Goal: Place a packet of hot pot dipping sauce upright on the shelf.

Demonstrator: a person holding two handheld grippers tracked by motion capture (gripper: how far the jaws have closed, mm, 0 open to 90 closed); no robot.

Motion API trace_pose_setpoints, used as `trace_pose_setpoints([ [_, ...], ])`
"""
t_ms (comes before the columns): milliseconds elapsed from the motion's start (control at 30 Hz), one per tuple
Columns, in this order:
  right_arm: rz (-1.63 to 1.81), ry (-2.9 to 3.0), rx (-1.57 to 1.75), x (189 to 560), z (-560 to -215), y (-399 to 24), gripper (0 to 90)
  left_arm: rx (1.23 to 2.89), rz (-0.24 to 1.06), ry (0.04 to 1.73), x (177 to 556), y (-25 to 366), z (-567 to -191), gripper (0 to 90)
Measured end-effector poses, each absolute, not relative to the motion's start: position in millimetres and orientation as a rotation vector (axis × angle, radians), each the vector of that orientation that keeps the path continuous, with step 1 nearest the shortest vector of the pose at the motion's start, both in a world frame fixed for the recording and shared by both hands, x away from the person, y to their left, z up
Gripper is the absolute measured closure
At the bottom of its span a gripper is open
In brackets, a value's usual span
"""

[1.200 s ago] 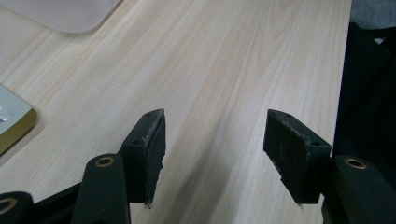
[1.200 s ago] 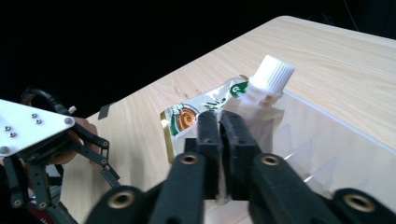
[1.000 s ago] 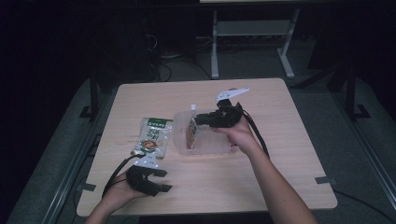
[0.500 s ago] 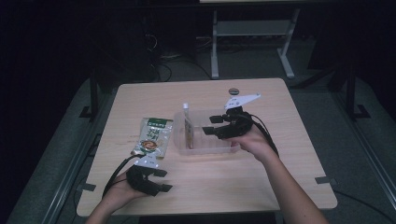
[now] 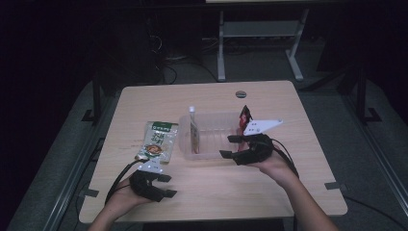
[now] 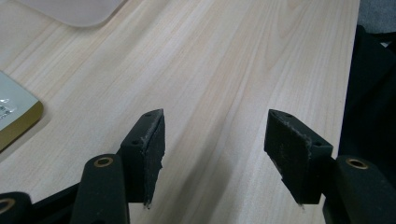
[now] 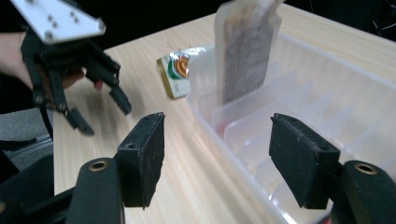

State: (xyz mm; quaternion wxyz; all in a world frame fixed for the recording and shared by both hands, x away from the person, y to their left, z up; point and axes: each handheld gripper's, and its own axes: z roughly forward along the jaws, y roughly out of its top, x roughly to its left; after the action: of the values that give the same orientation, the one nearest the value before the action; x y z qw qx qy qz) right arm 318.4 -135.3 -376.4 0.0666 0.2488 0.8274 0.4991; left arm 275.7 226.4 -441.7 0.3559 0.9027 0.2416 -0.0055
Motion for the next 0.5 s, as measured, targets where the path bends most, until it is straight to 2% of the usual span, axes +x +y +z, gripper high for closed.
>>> trace_pose_setpoints([
  [500, 1.360, 2.505, 0.842, 278.3, -414.3, -163.3, 28.3, 2.321, 0.023, 0.671, 276.4, 234.2, -440.8, 38.2],
])
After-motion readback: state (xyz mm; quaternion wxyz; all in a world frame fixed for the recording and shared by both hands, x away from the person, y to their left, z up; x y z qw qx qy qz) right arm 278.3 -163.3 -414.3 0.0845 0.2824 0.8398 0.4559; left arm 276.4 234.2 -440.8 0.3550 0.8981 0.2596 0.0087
